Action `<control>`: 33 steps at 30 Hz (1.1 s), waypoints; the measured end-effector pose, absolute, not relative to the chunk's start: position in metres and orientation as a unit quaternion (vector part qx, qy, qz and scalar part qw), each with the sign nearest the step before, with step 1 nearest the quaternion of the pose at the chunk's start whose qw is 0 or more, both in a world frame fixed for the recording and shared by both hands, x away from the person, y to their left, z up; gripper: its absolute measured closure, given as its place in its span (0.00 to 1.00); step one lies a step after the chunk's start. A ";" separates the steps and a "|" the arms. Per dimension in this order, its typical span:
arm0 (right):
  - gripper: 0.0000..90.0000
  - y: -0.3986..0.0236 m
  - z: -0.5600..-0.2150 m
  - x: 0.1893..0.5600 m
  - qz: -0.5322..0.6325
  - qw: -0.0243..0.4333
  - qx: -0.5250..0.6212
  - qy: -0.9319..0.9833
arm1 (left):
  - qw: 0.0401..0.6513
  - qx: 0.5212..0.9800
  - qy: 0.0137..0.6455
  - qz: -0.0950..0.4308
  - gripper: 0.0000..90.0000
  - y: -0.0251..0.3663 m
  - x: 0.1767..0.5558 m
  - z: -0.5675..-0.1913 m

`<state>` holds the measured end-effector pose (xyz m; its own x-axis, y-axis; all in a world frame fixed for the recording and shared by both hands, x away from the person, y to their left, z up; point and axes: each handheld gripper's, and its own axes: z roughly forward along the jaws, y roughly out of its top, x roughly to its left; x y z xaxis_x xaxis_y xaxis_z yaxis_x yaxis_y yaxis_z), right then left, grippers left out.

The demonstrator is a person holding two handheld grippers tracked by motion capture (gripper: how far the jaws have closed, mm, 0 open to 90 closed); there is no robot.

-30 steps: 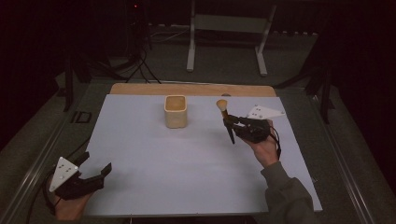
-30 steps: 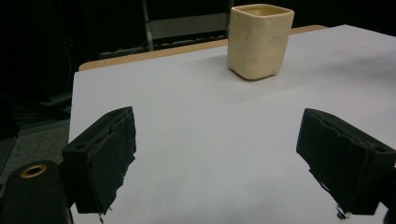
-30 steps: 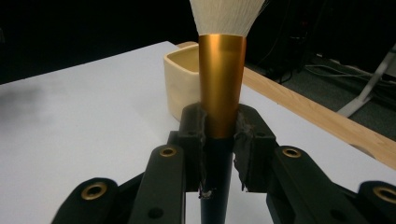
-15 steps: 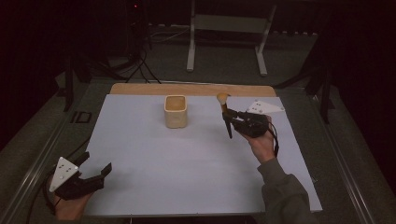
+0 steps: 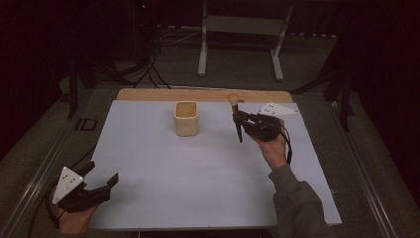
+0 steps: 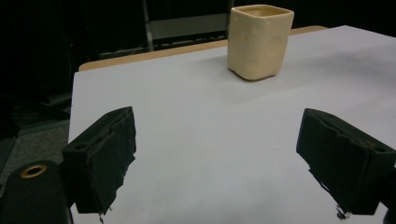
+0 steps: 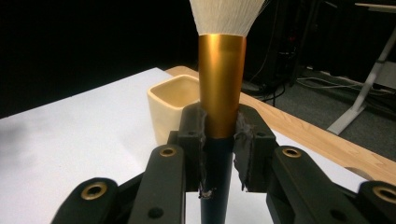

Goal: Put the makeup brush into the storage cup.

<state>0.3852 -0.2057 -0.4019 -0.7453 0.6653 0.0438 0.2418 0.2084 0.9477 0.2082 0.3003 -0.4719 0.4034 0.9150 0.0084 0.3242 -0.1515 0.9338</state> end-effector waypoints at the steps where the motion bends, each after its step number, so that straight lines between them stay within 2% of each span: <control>1: 0.82 -0.205 -0.402 0.386 0.553 0.193 0.302 0.752 | 0.473 0.692 0.448 0.312 0.14 0.300 0.208 -0.472; 33: 0.82 -0.175 -0.401 0.411 0.568 0.191 0.312 0.737 | 0.477 0.686 0.452 0.312 0.14 0.303 0.208 -0.472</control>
<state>0.4105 -0.1751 -0.4006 -0.7315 0.6780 0.0729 0.2431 0.1595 0.9568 0.2081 0.3031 -0.4717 0.3958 0.9183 -0.0040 0.3224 -0.1349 0.9369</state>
